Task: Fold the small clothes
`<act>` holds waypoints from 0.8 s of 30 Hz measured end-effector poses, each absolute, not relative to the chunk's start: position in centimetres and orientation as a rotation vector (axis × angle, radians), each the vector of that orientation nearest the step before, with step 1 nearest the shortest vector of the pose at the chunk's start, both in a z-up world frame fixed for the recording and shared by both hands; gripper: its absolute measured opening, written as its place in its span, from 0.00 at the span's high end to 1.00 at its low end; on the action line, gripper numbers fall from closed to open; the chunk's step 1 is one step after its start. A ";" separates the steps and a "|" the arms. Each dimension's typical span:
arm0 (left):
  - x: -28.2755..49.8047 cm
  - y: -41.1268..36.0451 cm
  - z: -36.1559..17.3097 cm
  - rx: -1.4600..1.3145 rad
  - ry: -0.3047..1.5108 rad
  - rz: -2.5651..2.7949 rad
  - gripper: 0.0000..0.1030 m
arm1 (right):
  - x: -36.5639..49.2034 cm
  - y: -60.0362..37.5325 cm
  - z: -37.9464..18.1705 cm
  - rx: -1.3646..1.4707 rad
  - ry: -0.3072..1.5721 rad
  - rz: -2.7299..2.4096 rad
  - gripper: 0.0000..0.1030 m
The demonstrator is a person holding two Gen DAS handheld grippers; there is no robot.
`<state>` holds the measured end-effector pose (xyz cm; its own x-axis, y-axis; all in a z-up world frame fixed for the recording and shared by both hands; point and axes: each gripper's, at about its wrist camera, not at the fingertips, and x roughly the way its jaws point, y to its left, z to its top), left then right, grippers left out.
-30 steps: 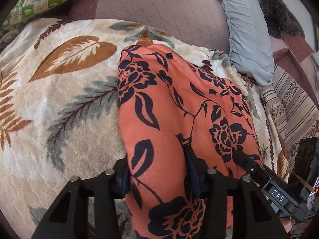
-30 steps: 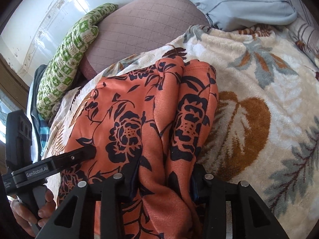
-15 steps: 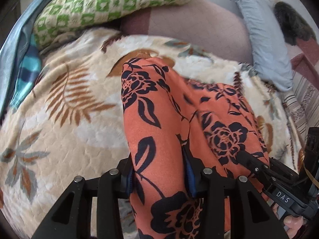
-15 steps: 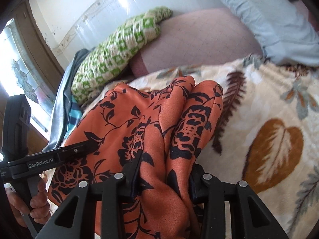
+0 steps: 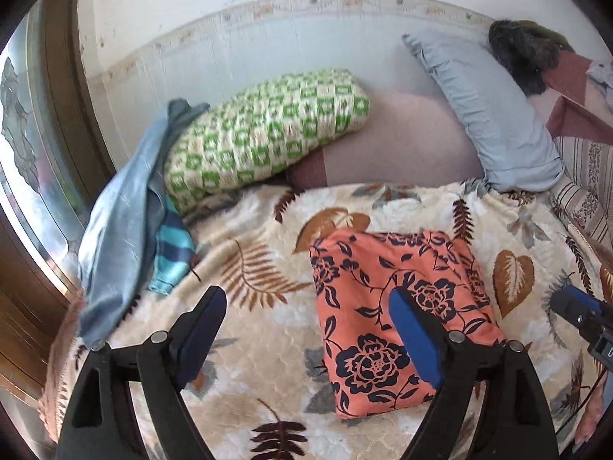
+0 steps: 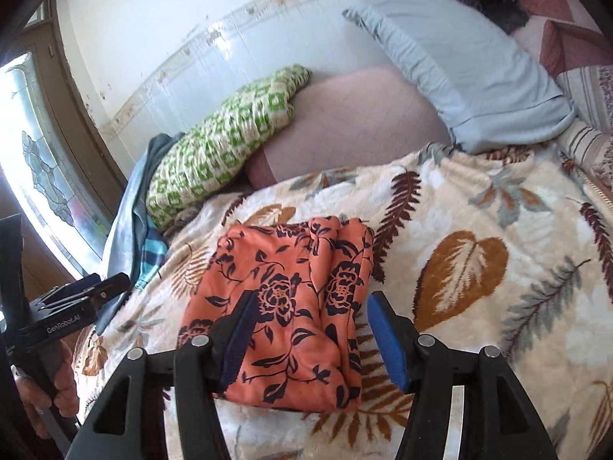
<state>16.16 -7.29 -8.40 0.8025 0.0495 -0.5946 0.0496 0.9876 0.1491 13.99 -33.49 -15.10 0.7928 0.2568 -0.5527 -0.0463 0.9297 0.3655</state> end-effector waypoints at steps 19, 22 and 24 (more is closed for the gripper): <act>-0.7 -1.4 2.5 0.102 0.391 0.100 0.01 | -0.3 -24.4 -4.2 0.146 0.549 0.149 0.39; -1.5 -0.6 2.8 0.085 0.386 0.119 0.01 | -0.9 -23.6 -3.5 0.119 0.539 0.138 0.39; -1.6 -0.1 2.8 0.077 0.394 0.129 0.01 | -1.1 -23.3 -3.3 0.117 0.535 0.143 0.39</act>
